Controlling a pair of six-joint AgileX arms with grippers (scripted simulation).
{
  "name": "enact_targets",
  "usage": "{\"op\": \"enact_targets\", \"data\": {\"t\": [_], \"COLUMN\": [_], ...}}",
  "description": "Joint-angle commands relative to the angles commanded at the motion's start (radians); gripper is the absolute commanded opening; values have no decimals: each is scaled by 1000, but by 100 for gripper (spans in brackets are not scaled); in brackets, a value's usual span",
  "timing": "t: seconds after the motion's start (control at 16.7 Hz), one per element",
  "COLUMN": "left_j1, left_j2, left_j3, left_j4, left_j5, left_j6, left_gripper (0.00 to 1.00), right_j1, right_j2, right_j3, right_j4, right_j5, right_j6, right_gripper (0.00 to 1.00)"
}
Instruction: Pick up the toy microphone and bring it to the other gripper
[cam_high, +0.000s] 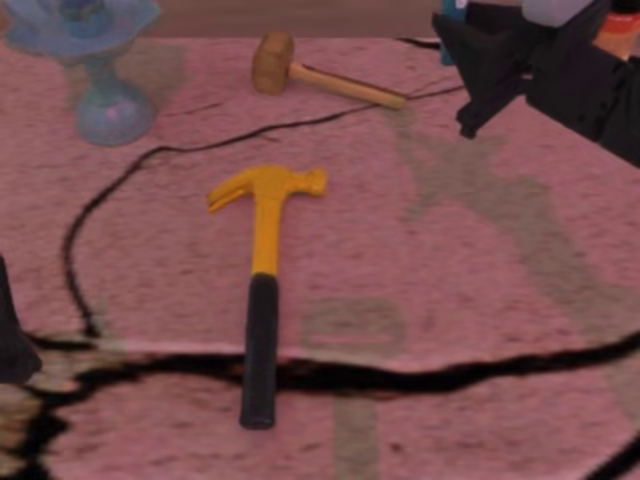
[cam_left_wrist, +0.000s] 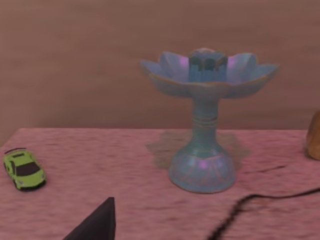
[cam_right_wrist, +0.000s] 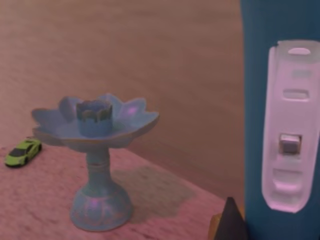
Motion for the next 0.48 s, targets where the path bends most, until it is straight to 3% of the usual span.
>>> {"op": "enact_targets", "data": {"t": [0.12,0.48], "left_j1": [0,0], "left_j2": [0,0], "left_j3": [0,0], "left_j4": [0,0], "left_j5": [0,0], "left_j6": [0,0], "left_gripper": [100,100], "right_j1": [49,260], "right_j2": [-7,-44], "right_j3": [-22,-128], "right_j4": [35,182], "right_j5": [47,255], "right_j6": [4,20], "right_gripper": [0,0]}}
